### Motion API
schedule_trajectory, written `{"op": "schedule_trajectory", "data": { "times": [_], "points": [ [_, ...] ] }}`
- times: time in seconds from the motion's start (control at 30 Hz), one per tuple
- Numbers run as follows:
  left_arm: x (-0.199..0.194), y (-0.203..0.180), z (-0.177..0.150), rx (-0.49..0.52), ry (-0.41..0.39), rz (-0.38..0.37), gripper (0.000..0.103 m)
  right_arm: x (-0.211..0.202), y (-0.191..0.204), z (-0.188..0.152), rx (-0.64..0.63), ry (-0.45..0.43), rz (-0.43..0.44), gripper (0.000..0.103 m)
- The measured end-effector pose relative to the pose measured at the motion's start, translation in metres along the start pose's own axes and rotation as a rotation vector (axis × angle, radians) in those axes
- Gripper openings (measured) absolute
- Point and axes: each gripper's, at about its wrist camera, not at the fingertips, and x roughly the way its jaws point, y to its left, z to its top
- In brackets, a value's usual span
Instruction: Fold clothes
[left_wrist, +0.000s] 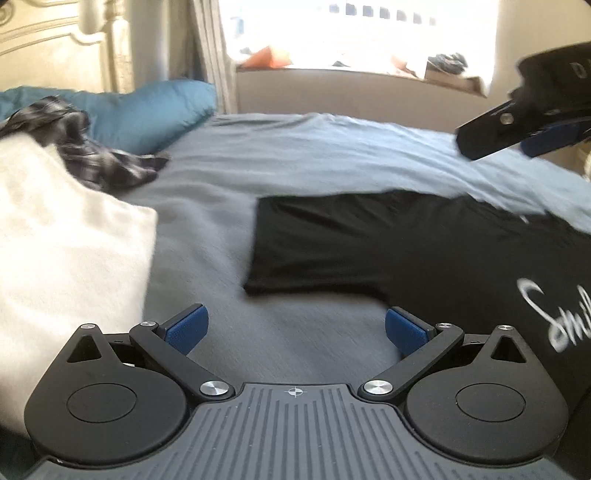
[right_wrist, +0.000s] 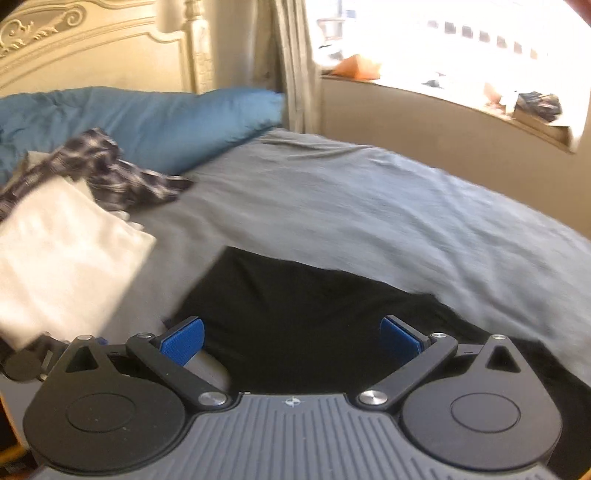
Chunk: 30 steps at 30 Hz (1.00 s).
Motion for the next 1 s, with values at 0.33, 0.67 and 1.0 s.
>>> {"op": "schedule_trajectory", "data": {
  "times": [0.33, 0.67, 1.0],
  "points": [
    [0.05, 0.024, 0.007, -0.148, -0.005, -0.001, 0.061, 0.107, 0.019, 0.056, 0.026, 0.125, 0.115, 0.093],
    [0.066, 0.023, 0.003, -0.136, 0.026, 0.007, 0.025, 0.194, 0.048, 0.08, 0.065, 0.253, 0.121, 0.071],
    [0.066, 0.018, 0.002, -0.094, -0.023, 0.01, 0.005, 0.245, 0.065, 0.074, 0.067, 0.352, 0.039, 0.04]
  ]
}}
